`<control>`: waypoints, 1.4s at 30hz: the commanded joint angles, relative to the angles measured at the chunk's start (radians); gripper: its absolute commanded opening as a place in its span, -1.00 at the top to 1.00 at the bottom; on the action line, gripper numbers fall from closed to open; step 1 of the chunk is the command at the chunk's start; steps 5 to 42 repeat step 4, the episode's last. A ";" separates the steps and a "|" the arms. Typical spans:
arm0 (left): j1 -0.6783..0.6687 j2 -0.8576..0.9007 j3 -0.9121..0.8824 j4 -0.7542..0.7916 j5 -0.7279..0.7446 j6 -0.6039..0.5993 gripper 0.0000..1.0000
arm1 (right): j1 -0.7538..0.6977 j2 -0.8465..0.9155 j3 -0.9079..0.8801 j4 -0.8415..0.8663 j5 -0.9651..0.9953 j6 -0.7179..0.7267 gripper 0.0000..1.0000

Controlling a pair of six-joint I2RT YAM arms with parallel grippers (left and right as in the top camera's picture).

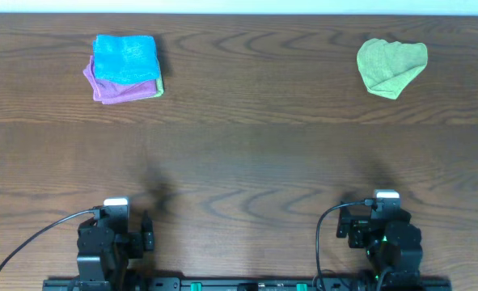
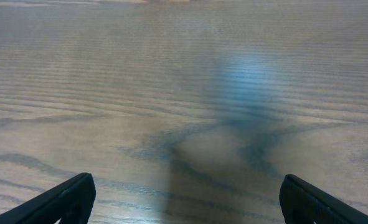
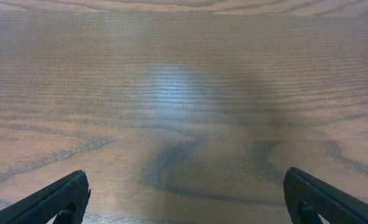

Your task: Fold the cloth

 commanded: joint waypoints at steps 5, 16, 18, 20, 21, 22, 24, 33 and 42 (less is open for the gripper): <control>-0.004 -0.009 -0.005 -0.023 -0.025 0.023 -0.91 | -0.007 -0.011 -0.011 0.000 -0.005 -0.018 -0.98; -0.004 -0.009 -0.005 -0.023 -0.025 0.023 -0.91 | -0.007 -0.011 -0.011 0.000 -0.005 -0.018 -0.98; -0.004 -0.009 -0.005 -0.023 -0.025 0.023 -0.91 | -0.007 -0.011 -0.011 0.000 -0.005 -0.018 -0.98; -0.004 -0.009 -0.005 -0.023 -0.025 0.023 -0.91 | -0.007 -0.011 -0.011 0.000 -0.005 -0.018 -0.98; -0.004 -0.009 -0.005 -0.023 -0.025 0.023 -0.91 | -0.007 -0.011 -0.011 0.000 -0.005 -0.018 -0.98; -0.004 -0.009 -0.005 -0.023 -0.025 0.023 -0.91 | -0.007 -0.011 -0.011 0.000 -0.005 -0.018 -0.98; -0.004 -0.009 -0.005 -0.023 -0.025 0.023 -0.91 | -0.007 -0.011 -0.011 0.000 -0.005 -0.018 -0.98; -0.004 -0.009 -0.005 -0.023 -0.025 0.023 -0.91 | -0.007 -0.011 -0.011 0.000 -0.005 -0.018 -0.98; -0.004 -0.009 -0.005 -0.023 -0.025 0.023 -0.91 | -0.007 -0.011 -0.011 0.000 -0.005 -0.018 -0.98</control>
